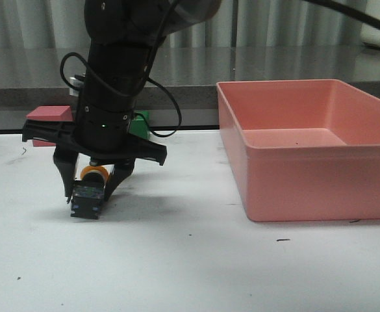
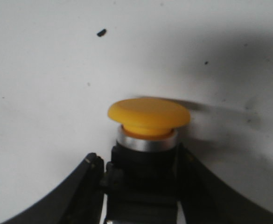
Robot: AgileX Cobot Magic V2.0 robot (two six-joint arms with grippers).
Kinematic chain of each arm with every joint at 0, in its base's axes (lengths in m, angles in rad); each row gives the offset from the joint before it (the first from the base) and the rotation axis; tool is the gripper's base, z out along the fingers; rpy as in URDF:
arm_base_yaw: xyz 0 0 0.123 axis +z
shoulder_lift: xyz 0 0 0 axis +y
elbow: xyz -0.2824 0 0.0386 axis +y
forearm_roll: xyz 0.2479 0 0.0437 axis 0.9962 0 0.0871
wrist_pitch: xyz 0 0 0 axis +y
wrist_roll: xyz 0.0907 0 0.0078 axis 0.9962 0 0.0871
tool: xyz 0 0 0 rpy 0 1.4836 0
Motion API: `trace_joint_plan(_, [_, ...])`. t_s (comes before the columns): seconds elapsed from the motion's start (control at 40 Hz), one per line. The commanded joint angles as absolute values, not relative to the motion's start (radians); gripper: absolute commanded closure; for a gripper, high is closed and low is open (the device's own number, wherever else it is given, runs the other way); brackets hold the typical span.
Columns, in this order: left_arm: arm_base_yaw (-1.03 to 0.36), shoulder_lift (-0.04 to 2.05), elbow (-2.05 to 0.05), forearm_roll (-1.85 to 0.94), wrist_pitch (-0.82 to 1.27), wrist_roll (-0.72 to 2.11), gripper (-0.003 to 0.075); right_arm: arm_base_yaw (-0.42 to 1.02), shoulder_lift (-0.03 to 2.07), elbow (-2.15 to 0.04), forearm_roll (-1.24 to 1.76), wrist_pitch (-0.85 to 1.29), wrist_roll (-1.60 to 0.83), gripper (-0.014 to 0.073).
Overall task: Place and stand button with both arms
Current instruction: 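Carry the button across and lower it onto the table, then open the right gripper and lift it away from the button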
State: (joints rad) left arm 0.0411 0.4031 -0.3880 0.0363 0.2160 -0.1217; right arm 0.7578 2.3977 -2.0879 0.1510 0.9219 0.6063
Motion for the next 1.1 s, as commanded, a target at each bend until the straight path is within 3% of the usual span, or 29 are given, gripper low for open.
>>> trace_joint_plan(0.0, [0.043,0.416,-0.424,0.035,0.135,-0.121,0.0157,0.755,2.333,-2.124,0.15,0.911,0.616,0.0357])
trace_joint_plan(0.13, [0.043,0.416,-0.424,0.035,0.135,-0.121,0.0157,0.755,2.332,-2.125,0.15,0.911,0.616,0.0302])
trace_joint_plan(0.35, [0.043,0.416,-0.424,0.035,0.135,-0.121,0.0157,0.755,2.299,-2.139,0.149,0.885,0.616,0.0065])
trace_joint_plan(0.55, [0.043,0.416,-0.424,0.035,0.135,-0.121,0.0157,0.756,2.222,-2.166,0.112,0.895,0.609,0.006])
trace_joint_plan(0.63, [0.043,0.416,-0.424,0.035,0.135,-0.121,0.0157,0.757,2.192,-2.166,0.109,0.901,0.579,0.014])
trace_joint_plan(0.83, [0.043,0.416,-0.424,0.035,0.133,-0.121,0.0157,0.751,2.119,-2.166,0.094,0.951,0.562,0.0671])
trace_joint_plan(0.95, [0.043,0.416,-0.424,0.035,0.133,-0.121,0.0157,0.712,2.049,-2.166,0.0,1.026,0.546,0.0659])
trace_joint_plan(1.08, [0.043,0.416,-0.424,0.035,0.133,-0.121,0.0157,0.624,1.967,-2.165,-0.018,1.146,0.383,0.0658])
